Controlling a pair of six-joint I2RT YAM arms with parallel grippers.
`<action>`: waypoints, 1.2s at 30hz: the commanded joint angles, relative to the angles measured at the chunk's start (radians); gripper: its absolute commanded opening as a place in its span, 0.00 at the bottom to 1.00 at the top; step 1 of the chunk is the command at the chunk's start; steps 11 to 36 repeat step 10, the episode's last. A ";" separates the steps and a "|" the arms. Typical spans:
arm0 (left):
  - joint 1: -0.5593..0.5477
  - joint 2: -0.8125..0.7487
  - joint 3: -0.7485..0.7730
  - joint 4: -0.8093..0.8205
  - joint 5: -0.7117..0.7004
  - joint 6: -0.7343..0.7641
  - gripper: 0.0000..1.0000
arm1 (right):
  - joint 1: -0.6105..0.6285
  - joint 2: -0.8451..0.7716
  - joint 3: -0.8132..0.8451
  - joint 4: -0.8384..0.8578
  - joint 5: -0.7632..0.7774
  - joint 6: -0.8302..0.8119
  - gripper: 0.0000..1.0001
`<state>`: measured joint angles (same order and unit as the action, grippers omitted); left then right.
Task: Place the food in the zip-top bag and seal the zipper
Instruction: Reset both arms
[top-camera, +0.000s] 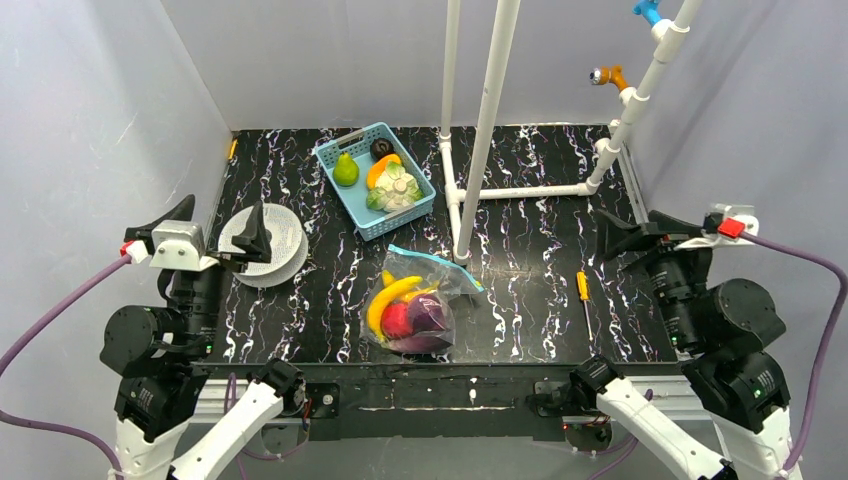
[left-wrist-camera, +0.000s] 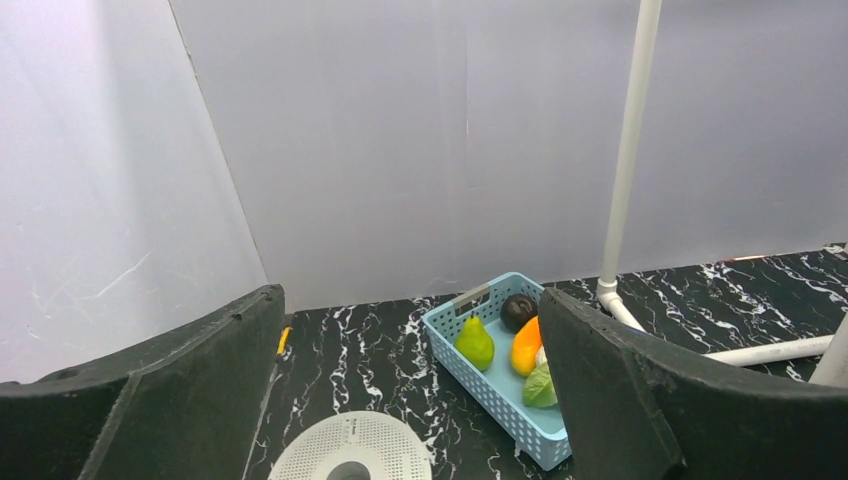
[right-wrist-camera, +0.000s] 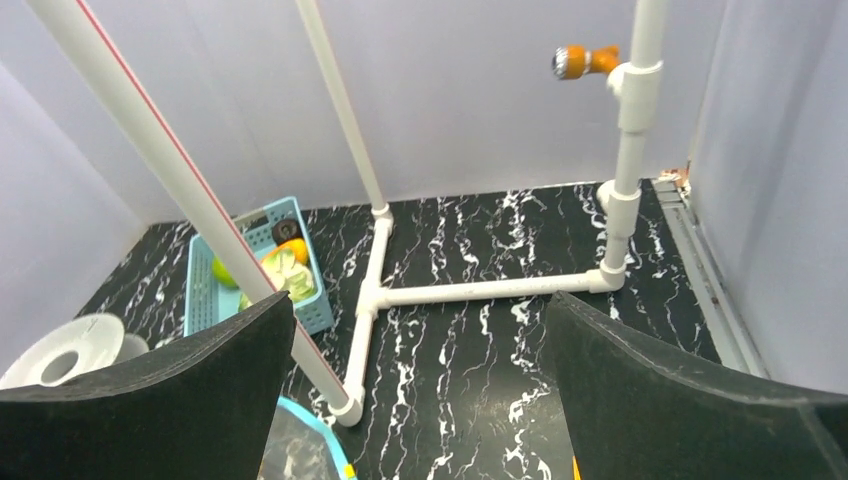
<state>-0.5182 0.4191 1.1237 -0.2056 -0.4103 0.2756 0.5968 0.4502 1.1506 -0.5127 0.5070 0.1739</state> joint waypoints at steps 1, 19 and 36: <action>0.006 0.014 0.041 -0.007 -0.013 0.013 0.98 | -0.002 -0.047 0.000 0.088 0.097 -0.029 1.00; 0.006 0.018 0.014 0.000 -0.014 -0.015 0.98 | -0.002 -0.013 0.021 0.036 0.112 -0.019 1.00; 0.006 0.018 0.014 0.000 -0.014 -0.015 0.98 | -0.002 -0.013 0.021 0.036 0.112 -0.019 1.00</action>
